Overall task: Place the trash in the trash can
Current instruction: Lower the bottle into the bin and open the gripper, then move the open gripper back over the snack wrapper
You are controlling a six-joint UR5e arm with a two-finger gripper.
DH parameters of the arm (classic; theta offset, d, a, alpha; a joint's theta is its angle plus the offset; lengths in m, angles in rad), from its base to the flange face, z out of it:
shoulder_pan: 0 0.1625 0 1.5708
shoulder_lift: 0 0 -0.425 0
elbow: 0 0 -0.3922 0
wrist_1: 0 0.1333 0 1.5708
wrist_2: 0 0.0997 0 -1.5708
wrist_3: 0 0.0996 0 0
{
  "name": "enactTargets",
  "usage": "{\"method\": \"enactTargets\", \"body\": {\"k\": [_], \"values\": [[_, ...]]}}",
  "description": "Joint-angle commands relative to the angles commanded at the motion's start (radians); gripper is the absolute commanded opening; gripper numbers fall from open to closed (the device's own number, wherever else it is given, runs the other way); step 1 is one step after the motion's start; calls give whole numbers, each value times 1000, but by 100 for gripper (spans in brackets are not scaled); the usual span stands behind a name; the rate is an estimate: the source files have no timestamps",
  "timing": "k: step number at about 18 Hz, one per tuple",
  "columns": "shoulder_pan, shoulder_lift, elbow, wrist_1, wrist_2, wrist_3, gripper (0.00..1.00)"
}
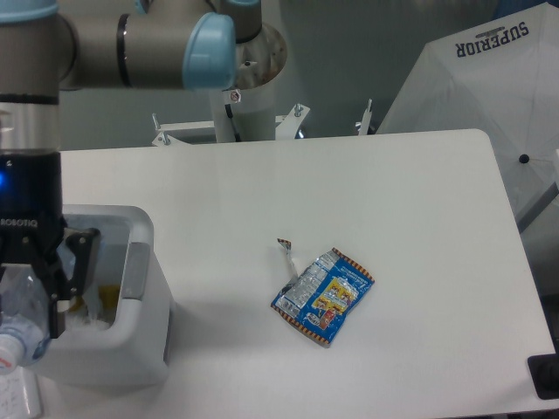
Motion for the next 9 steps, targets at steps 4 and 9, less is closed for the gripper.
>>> {"method": "enactTargets", "body": {"k": [4,9], "values": [[2,24,-9,-2,2,-5,100],[104,112,-73,-3,2,-14,100]]}}
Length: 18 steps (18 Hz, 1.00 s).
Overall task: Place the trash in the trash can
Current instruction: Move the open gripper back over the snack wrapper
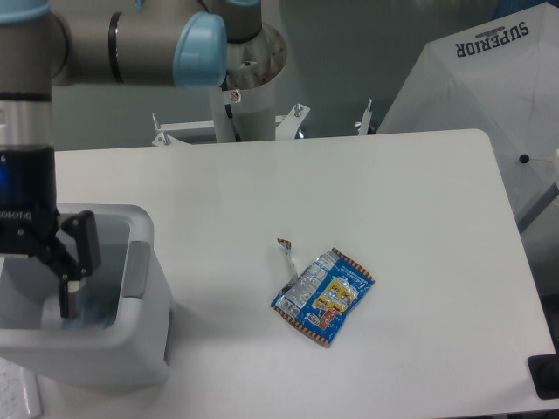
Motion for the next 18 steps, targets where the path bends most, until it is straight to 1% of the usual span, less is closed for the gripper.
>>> {"method": "enactTargets", "body": {"k": [1,2,4,5,6,7,9,10,12,13,14,16,18], "values": [[39,20,-28,-2,2,1,100],[69,46,-73,-9,3,3,100],[158,112,-220,-5,-5,24,100],[193,140,-283,-3,-6,59,100],[221,161,-352,-3,-6,137,100],[246,177,-405,-6,-3,226,100],[293,194,-492,-11,-6,337,100],[315,191,-526,-11,0,381,100],[361,184,-568,-20,2,513,100],[367,177,-588,-32,6,579,100],[375,158,-611,-44,21,648,100],[378,120,-635,-54,79,762,100],[376,70,-641,-51,97,778,100]]}}
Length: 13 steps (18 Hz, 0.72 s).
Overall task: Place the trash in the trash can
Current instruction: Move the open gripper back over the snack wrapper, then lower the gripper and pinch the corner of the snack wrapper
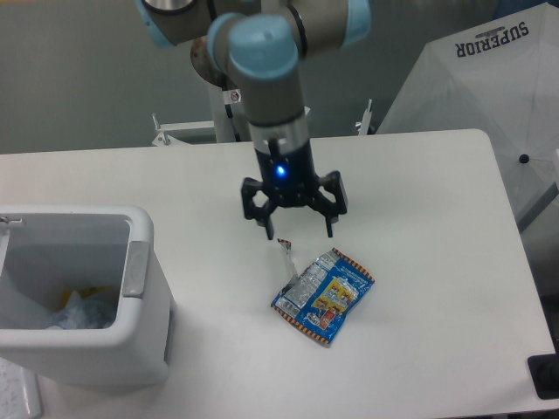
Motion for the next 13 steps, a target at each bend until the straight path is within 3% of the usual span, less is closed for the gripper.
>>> {"method": "enactTargets", "body": {"k": [4,13], "values": [[-3,-71,-34,6,-3,-2,100],[-17,-146,-37,8,-5,-77,100]]}}
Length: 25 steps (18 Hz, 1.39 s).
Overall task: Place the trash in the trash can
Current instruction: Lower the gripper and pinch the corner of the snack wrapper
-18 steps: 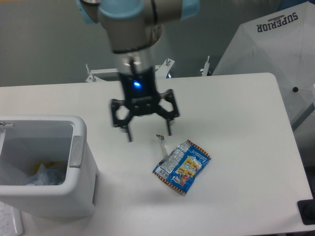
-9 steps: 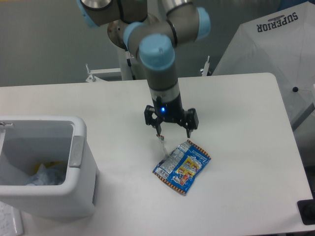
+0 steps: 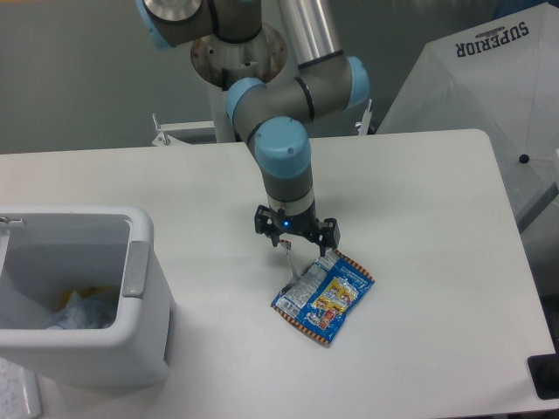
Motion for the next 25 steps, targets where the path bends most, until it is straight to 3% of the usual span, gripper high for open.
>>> {"method": "enactTargets", "body": {"k": [4,5,10,17,22,25], "values": [[0,-12,2,0,-2,0,99],[-2,-18,8,-2,1,0,89],[-6,-18,18,-6,5,-2,2],[-3,-15,37,-12,-6,-37,0],[12,-8,127,-12,-37,-80,0],[55,35,201,-12,-173,-181,0]]}}
